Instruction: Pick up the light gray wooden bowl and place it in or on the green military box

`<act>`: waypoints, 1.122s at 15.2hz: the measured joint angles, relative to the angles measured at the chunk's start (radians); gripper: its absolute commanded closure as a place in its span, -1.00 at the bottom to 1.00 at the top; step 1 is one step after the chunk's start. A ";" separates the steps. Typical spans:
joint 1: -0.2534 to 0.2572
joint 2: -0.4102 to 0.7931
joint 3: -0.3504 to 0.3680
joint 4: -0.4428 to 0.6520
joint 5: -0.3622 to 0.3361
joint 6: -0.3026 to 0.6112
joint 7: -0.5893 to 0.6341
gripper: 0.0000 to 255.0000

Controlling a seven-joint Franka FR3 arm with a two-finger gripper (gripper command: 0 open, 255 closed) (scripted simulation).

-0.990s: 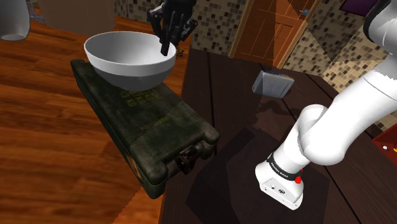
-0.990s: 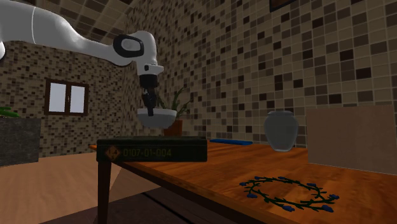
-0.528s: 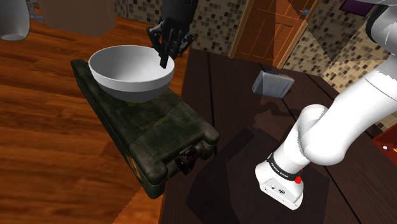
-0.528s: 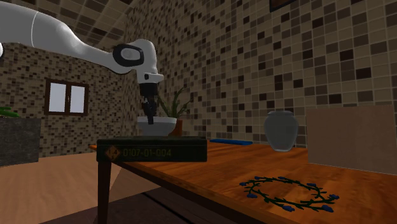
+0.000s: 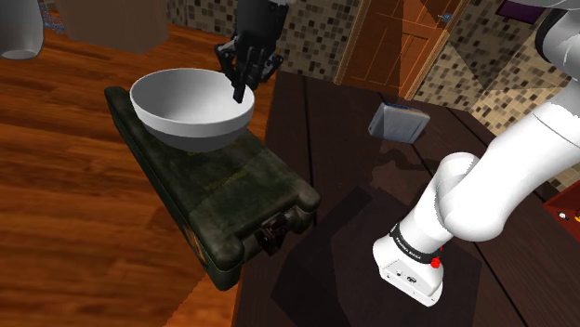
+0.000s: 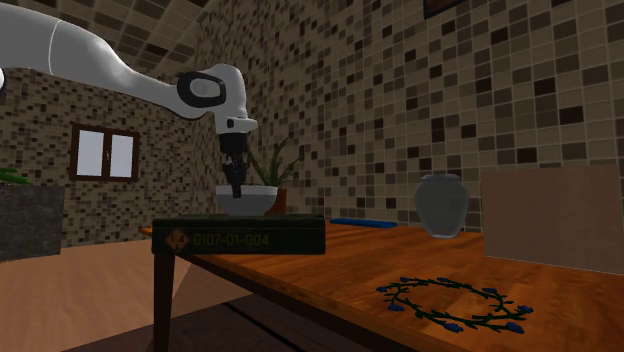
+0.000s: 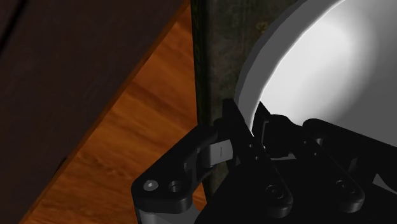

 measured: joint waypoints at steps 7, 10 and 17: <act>-0.001 -0.001 -0.001 0.015 0.000 -0.016 -0.001 -1.00; -0.004 0.005 -0.005 0.100 -0.003 -0.095 0.001 -1.00; -0.004 0.003 -0.006 0.129 -0.003 -0.127 0.002 -1.00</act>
